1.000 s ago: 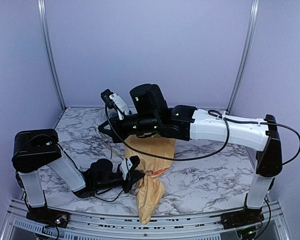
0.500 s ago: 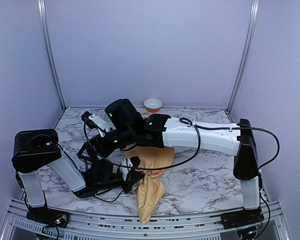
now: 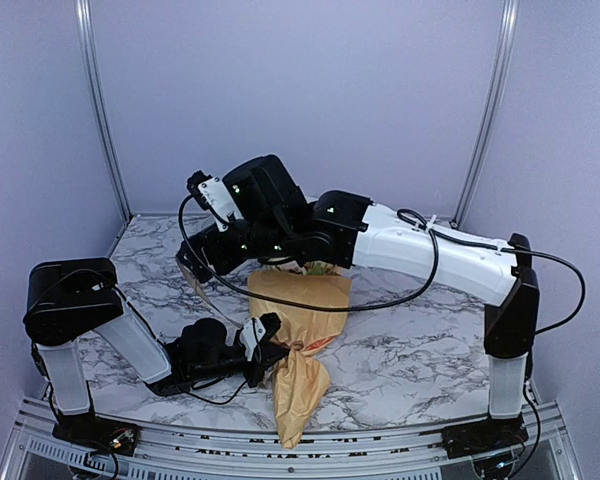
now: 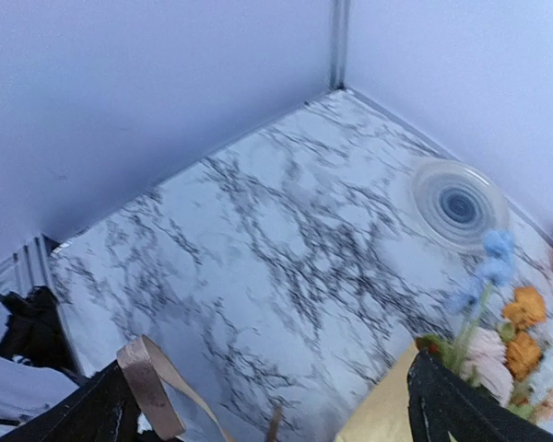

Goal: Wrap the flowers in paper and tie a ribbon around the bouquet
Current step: Cross the half-tied ribbon over the folded bouquet.

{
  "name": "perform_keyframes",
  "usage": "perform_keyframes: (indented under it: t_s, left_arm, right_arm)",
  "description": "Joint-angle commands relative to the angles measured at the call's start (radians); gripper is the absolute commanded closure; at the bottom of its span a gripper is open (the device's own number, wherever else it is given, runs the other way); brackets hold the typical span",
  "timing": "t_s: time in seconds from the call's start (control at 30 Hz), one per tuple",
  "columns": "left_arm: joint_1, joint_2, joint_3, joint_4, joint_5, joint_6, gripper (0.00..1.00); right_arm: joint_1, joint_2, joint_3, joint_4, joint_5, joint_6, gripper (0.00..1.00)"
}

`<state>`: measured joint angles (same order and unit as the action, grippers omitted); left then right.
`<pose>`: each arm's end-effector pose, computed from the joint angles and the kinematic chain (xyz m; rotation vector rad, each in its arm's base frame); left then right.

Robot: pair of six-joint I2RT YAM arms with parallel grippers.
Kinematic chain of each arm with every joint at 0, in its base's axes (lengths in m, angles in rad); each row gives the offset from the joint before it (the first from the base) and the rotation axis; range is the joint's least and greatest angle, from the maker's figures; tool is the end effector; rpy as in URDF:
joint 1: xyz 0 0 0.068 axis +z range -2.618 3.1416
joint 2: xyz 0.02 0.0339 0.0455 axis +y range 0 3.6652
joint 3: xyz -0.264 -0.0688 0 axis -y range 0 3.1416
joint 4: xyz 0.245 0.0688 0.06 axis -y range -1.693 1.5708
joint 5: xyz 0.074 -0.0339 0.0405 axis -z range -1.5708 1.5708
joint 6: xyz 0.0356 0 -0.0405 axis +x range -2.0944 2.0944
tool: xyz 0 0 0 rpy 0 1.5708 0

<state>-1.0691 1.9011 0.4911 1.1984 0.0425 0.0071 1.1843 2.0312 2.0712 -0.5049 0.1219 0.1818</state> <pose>0.1483 -0.2736 0.1080 0.9774 1.5754 -0.7925 0.1840 0.4406 0.3707 -0.9444 1.8889 0.7222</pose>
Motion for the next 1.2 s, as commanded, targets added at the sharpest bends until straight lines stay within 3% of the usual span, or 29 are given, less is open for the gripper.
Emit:
perform_keyframes:
  t_s: [0.0,0.1,0.2,0.33,0.53,0.67,0.73,0.83,1.0,1.17]
  left_arm:
    - [-0.007,0.0,0.015,-0.028,-0.006,-0.003,1.0]
    - [-0.006,-0.002,0.018,-0.037,-0.006,0.0,1.0]
    - [-0.008,-0.006,0.019,-0.044,-0.008,0.0,1.0]
    - [-0.007,-0.01,0.018,-0.052,-0.008,0.002,1.0]
    - [-0.007,-0.014,0.022,-0.061,-0.012,0.011,1.0]
    - [-0.008,-0.013,0.03,-0.071,-0.011,0.017,1.0]
    - [-0.008,-0.013,0.033,-0.076,-0.01,0.019,1.0]
    - [-0.007,-0.011,0.036,-0.082,-0.009,0.021,1.0]
    - [-0.008,-0.014,0.035,-0.086,-0.012,0.021,1.0]
    - [-0.007,-0.009,0.04,-0.092,-0.004,0.023,1.0]
  right_arm:
    - [-0.029,0.104,0.12,-0.255,0.307,-0.019,0.01]
    - [-0.074,0.221,0.257,-0.367,0.024,-0.014,0.06]
    - [-0.075,0.276,0.308,-0.381,-0.104,-0.023,0.1]
    - [-0.07,0.254,0.27,-0.34,-0.115,-0.029,0.1]
    - [-0.072,0.248,0.262,-0.422,0.162,-0.074,0.09]
    - [-0.079,0.223,0.239,-0.443,0.118,-0.134,0.1]
    - [-0.083,0.196,0.217,-0.429,-0.011,-0.159,0.09]
    - [-0.12,0.093,0.099,-0.297,-0.365,-0.127,0.11]
    - [-0.142,-0.021,-0.047,-0.184,-0.274,-0.101,0.11]
    - [-0.193,-0.262,-0.363,0.083,-0.54,-0.151,0.14]
